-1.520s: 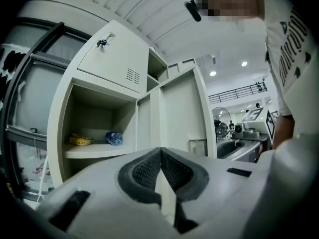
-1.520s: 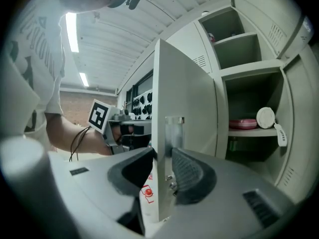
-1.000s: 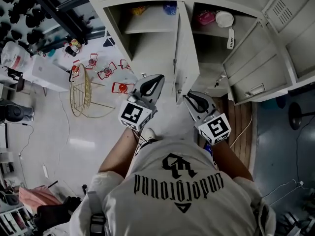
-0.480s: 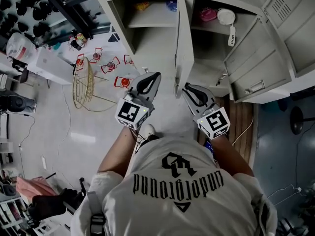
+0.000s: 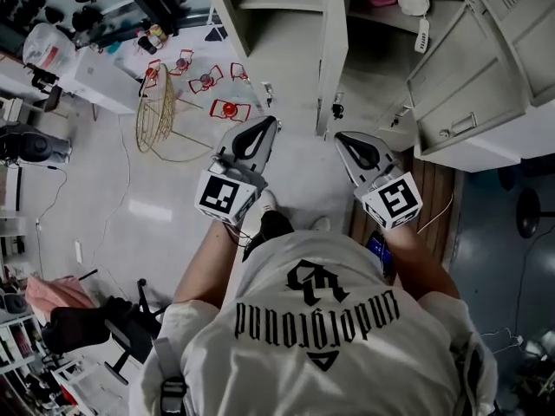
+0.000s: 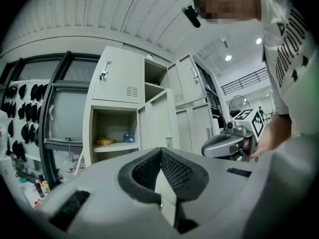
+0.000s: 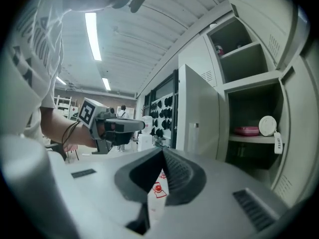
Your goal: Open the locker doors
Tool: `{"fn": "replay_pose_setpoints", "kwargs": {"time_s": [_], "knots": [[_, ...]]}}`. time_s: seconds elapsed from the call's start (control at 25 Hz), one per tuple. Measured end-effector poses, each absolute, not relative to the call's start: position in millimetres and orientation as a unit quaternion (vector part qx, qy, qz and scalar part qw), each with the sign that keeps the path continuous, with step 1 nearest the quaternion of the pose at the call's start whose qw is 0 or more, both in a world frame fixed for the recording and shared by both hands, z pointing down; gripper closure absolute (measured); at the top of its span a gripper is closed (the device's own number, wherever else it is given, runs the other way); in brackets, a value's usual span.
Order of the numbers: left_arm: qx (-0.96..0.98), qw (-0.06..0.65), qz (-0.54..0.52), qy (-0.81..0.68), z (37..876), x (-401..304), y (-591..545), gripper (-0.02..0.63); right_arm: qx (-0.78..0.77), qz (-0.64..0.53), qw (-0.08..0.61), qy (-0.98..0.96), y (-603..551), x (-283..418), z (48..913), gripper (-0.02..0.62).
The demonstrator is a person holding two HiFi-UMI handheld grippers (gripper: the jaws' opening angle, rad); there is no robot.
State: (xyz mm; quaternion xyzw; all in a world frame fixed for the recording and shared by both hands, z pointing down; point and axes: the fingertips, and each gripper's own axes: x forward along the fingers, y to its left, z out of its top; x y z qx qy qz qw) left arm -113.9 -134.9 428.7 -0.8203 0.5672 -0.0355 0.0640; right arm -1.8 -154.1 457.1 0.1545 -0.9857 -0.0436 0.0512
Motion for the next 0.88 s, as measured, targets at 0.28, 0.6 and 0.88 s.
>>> {"fn": "replay_pose_setpoints", "kwargs": {"time_s": [0.28, 0.6, 0.88], "knots": [[-0.819, 0.043, -0.026, 0.572, 422.7, -111.0, -90.2, 0.598, 0.154, -0.053, 0.055, -0.985, -121.4, 7.0, 450.5, 0.589], [-0.837, 0.064, -0.021, 0.544, 411.3, -122.0, -47.6, 0.600, 0.180, -0.076, 0.046, -0.980, -77.0, 3.0, 439.3, 0.591], [-0.851, 0.063, -0.025, 0.521, 413.4, -154.1, 18.9, 0.600, 0.204, -0.069, 0.043, -0.976, -15.3, -27.0, 434.1, 0.591]]}}
